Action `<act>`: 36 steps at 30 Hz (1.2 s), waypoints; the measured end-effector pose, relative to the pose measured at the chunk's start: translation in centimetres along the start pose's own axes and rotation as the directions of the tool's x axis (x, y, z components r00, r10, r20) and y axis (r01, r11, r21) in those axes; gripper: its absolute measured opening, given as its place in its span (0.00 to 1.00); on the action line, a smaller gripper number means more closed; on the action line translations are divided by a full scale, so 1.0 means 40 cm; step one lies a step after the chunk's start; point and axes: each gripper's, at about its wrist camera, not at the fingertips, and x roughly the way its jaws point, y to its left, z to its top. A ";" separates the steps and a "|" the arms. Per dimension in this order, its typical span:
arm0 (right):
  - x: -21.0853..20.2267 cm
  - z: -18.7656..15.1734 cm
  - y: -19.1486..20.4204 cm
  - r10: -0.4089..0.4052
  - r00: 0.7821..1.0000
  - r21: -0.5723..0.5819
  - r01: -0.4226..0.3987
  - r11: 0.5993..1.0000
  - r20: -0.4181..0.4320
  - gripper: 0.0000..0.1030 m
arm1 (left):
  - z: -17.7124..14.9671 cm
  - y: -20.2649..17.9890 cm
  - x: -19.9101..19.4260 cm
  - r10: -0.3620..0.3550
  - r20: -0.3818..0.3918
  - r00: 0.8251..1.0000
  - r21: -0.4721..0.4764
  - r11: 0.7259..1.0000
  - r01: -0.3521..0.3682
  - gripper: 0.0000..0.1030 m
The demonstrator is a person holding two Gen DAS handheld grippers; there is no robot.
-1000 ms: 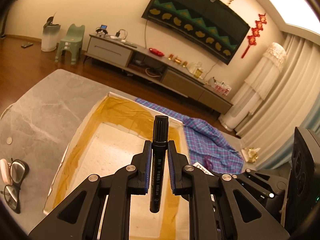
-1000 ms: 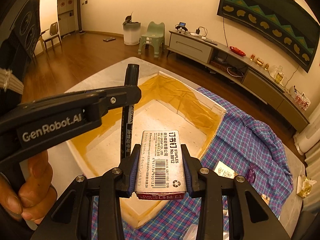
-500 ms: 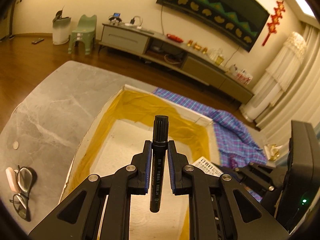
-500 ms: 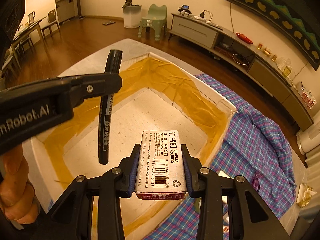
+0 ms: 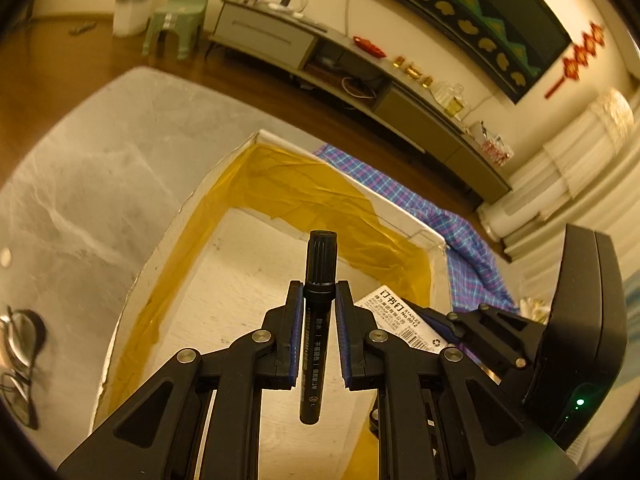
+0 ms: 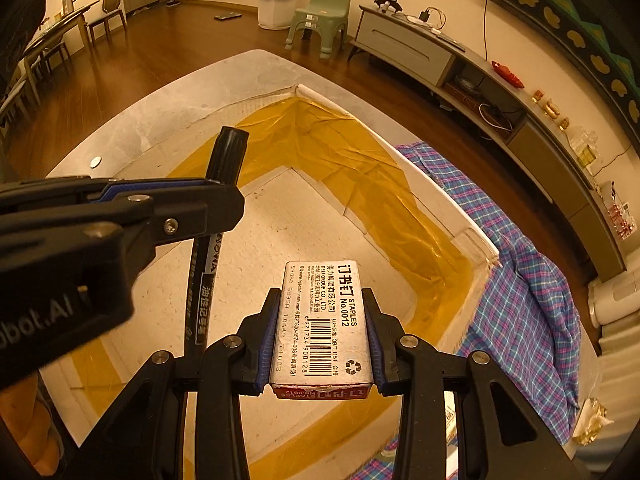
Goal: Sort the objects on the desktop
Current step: 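Lower both items into the bin and open both grippers, then withdraw both grippers from the bin back over the cloth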
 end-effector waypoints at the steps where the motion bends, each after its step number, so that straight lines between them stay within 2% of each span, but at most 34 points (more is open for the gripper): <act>1: 0.007 0.004 -0.002 0.001 1.000 0.000 -0.001 1.000 -0.005 0.38 | 0.005 0.006 0.007 -0.001 -0.006 1.000 -0.012 1.000 0.001 0.15; 6: 0.049 0.017 -0.002 -0.002 0.999 -0.015 0.001 1.000 -0.046 0.38 | 0.012 0.015 0.037 -0.001 -0.031 1.000 -0.028 1.000 0.000 0.15; 14: 0.089 0.031 -0.011 -0.007 0.996 -0.022 0.005 1.000 -0.088 0.38 | 0.018 0.017 0.089 0.064 -0.077 0.995 -0.005 0.998 -0.064 0.16; 17: 0.098 0.027 -0.025 0.012 0.995 0.011 -0.011 1.000 -0.097 0.39 | 0.018 0.019 0.098 0.068 -0.090 0.994 0.000 0.998 -0.068 0.16; 19: 0.100 0.024 -0.031 0.019 0.995 0.026 -0.017 1.000 -0.097 0.39 | 0.015 0.017 0.094 0.060 -0.094 0.994 0.011 0.998 -0.059 0.19; 22: 0.093 0.017 -0.038 0.022 0.995 0.043 -0.018 0.999 -0.093 0.48 | 0.014 0.019 0.083 0.044 -0.098 0.994 0.008 0.999 -0.044 0.28; 30: 0.065 0.008 -0.032 0.030 0.996 0.049 -0.025 0.998 -0.087 0.51 | 0.015 0.020 0.035 0.020 -0.077 0.997 0.007 1.000 -0.019 0.28; 36: 0.028 -0.013 -0.010 0.023 0.996 0.028 -0.021 0.999 -0.091 0.52 | -0.014 -0.007 -0.016 0.067 -0.043 0.997 0.094 0.994 -0.062 0.28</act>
